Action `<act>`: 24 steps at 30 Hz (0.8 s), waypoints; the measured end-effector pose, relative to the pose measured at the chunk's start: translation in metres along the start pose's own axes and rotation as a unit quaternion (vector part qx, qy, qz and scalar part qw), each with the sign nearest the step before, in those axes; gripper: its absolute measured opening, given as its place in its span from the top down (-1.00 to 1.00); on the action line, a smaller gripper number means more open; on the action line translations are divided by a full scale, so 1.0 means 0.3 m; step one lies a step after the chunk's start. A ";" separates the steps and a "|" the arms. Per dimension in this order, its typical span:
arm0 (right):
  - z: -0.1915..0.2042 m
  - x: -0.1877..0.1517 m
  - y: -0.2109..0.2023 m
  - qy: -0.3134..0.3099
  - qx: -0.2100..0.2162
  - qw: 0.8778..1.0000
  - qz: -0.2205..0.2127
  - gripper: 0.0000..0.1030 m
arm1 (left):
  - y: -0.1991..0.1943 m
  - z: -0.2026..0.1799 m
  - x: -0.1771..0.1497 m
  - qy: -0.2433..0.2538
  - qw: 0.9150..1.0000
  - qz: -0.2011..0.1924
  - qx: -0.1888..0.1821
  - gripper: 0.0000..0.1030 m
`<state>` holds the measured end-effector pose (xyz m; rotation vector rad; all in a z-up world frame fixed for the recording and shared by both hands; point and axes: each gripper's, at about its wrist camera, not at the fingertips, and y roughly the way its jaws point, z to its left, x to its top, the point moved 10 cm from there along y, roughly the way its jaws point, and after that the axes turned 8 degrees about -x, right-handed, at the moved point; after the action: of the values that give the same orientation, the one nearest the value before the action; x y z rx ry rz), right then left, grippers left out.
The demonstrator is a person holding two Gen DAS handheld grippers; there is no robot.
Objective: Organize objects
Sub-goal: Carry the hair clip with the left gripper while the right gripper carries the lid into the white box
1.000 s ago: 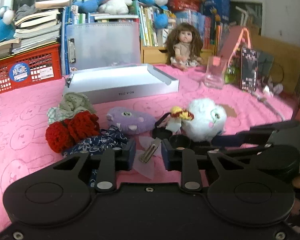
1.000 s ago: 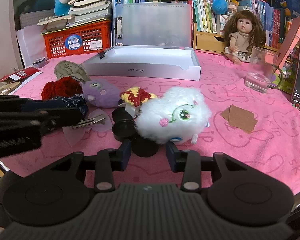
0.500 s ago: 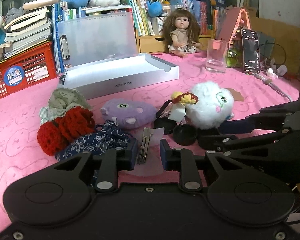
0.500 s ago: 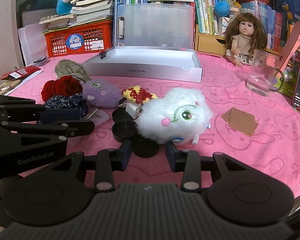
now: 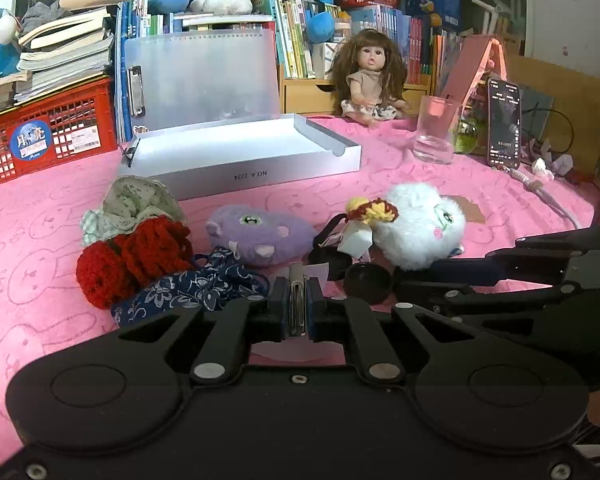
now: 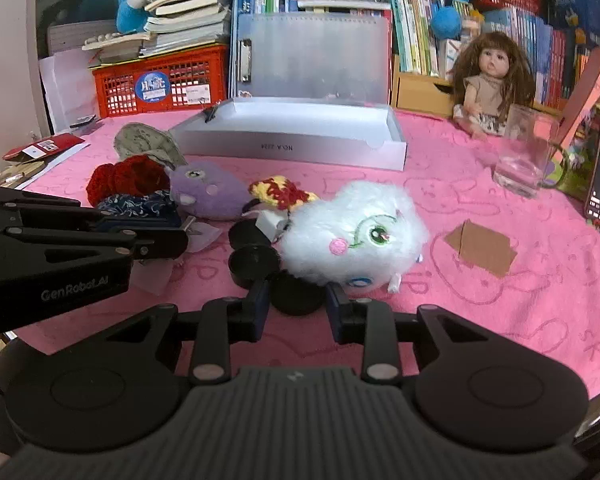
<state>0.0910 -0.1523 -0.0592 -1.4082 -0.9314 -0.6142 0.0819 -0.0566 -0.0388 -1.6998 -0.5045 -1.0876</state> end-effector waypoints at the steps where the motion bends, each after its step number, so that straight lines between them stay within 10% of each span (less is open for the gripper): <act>1: 0.001 0.003 -0.004 0.000 0.001 1.000 -0.002 0.32 | -0.005 -0.001 0.003 0.000 1.000 -0.002 0.001 0.84; 24: -0.014 0.152 -0.086 0.006 0.009 0.997 -0.071 0.32 | -0.076 0.024 0.175 -0.007 0.998 -0.052 0.024 0.84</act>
<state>0.0942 -0.1516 -0.0067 -1.3280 -1.0307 -0.7171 0.0945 -0.0494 0.0169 -1.6548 -0.6297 -1.1305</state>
